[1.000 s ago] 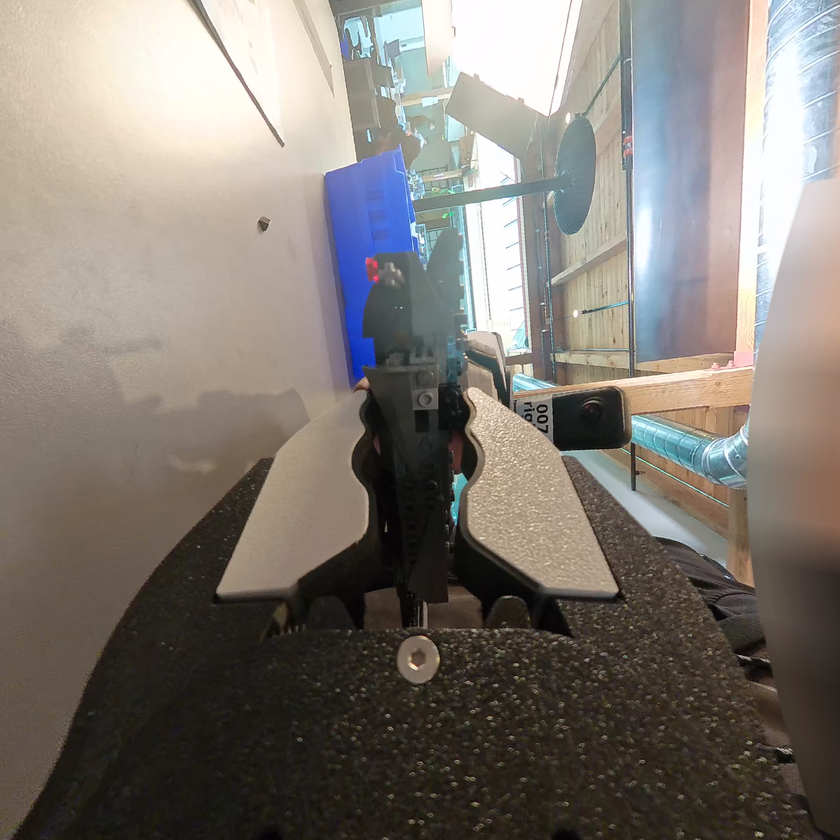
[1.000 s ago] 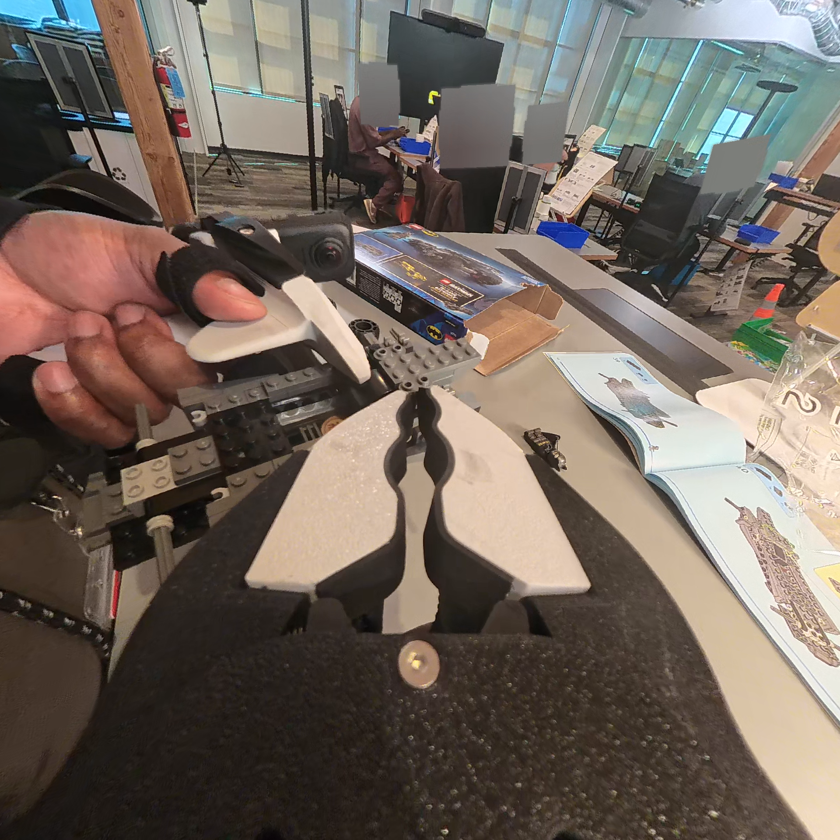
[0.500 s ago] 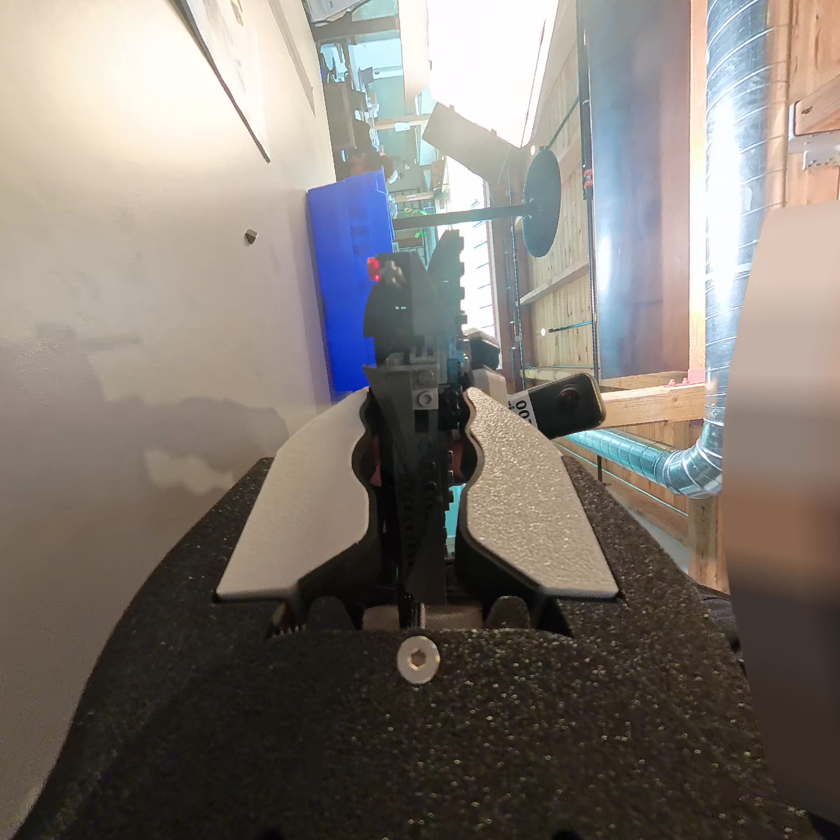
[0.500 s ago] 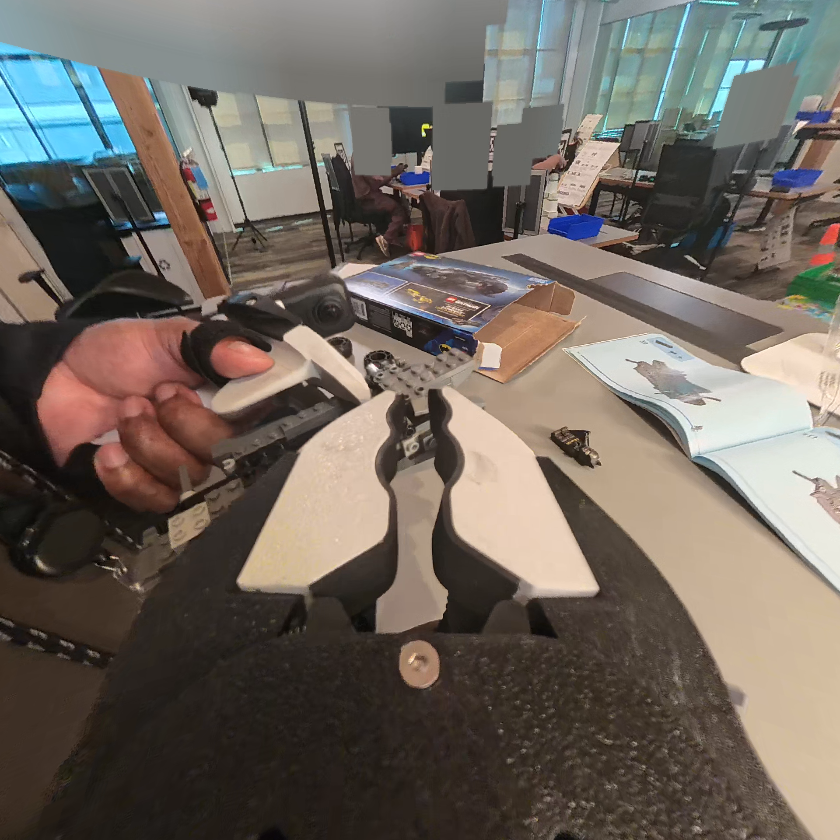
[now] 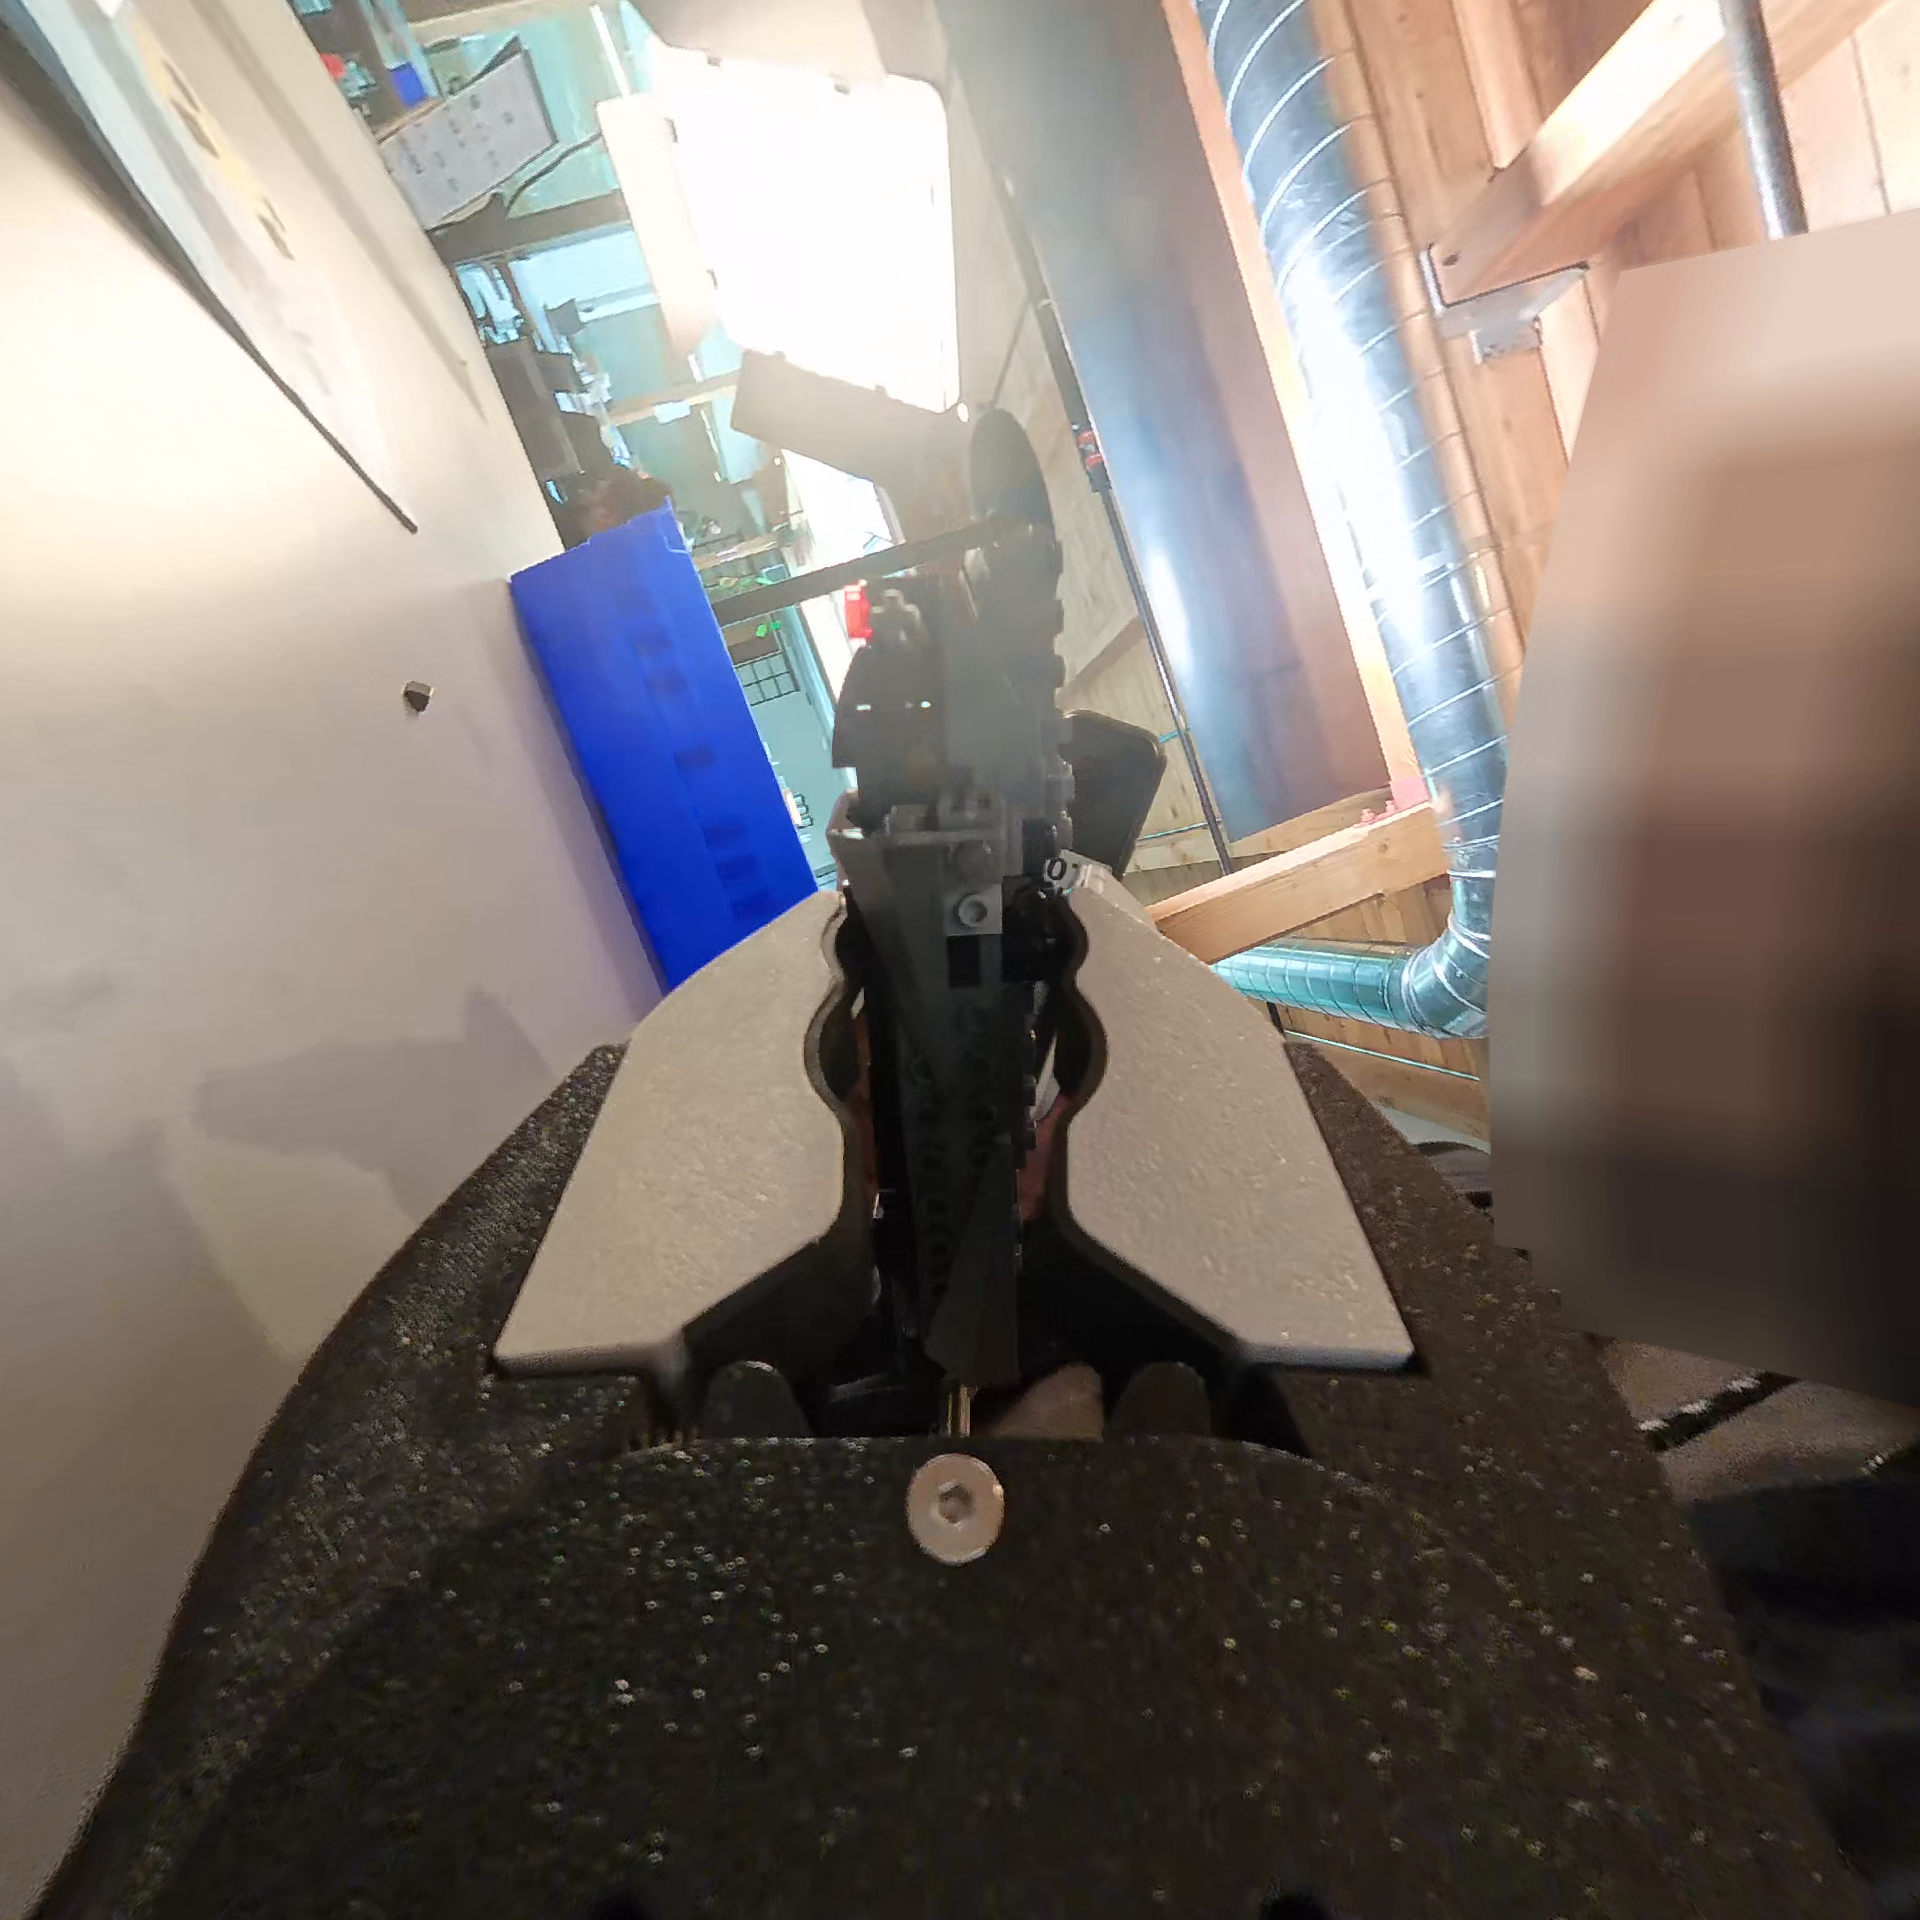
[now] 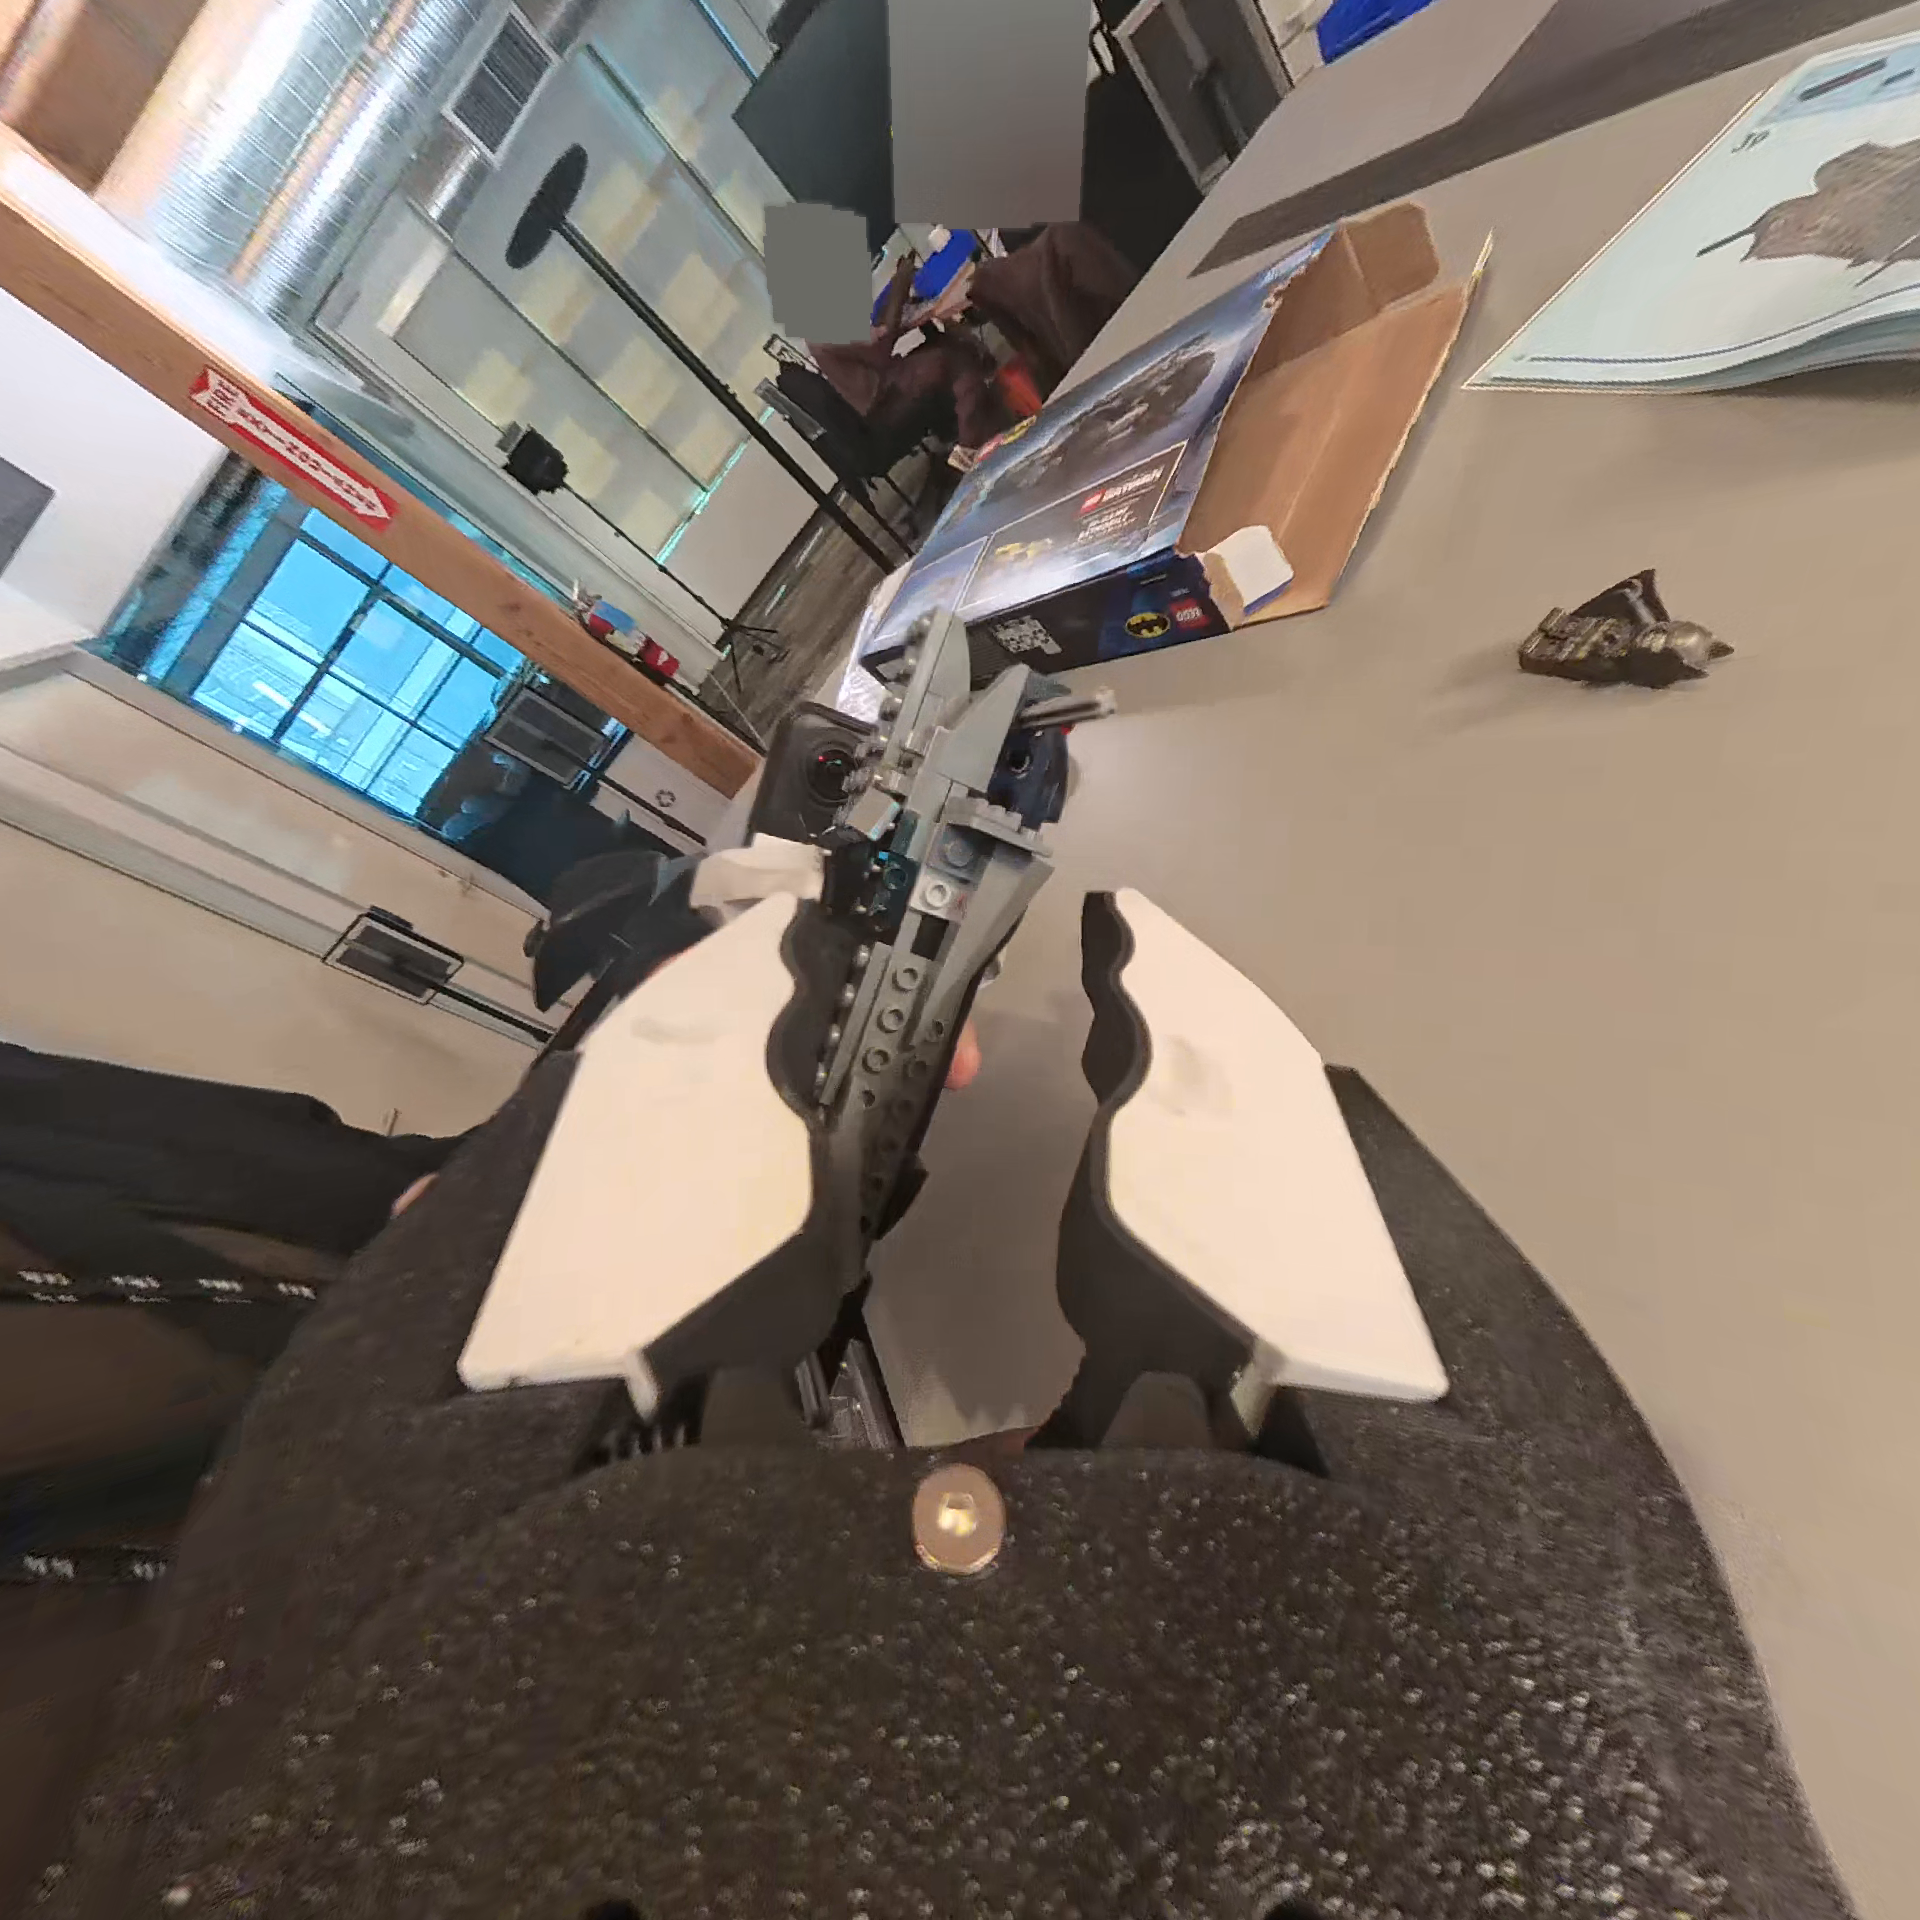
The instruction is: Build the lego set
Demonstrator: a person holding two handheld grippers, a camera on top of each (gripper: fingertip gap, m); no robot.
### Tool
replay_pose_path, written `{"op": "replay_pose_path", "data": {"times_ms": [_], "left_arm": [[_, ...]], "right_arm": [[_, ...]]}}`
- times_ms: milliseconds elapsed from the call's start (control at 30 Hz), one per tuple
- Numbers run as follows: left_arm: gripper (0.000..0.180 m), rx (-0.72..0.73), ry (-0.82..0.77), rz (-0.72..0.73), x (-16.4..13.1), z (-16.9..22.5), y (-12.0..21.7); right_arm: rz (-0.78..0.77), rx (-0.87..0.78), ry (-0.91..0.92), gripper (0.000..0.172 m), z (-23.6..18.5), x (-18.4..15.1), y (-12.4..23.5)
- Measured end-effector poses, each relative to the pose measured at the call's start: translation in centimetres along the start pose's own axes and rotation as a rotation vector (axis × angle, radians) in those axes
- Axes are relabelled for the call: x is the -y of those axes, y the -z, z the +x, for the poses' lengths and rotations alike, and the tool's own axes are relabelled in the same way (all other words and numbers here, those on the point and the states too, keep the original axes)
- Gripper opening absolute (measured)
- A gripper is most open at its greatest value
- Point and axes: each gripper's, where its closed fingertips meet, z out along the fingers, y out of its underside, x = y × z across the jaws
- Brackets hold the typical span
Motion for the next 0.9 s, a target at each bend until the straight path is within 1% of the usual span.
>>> {"op": "replay_pose_path", "data": {"times_ms": [200, 333, 567, 733, 900], "left_arm": [[0.035, -0.118, -0.042, 0.006, -0.2, 1.3, 0.2], [0.035, -0.168, -0.063, 0.023, -0.2, 1.3, 0.5], [0.035, -0.222, -0.099, 0.003, -0.5, 1.1, 1.1], [0.035, -0.292, -0.109, 0.003, 0.0, 1.9, 2.0], [0.035, -0.339, -0.088, 0.019, 0.6, 2.1, 2.6]], "right_arm": [[-0.019, -0.059, 0.004, 0.050, -0.8, -0.2, -0.5], [-0.048, -0.072, 0.032, 0.051, -1.9, -0.6, -1.0], [-0.028, -0.021, -0.022, 0.047, -2.3, -0.4, -0.6], [-0.020, 0.011, -0.048, 0.046, -2.3, -0.4, -0.8], [-0.001, 0.060, -0.073, 0.042, -2.4, -0.4, -1.5]]}}
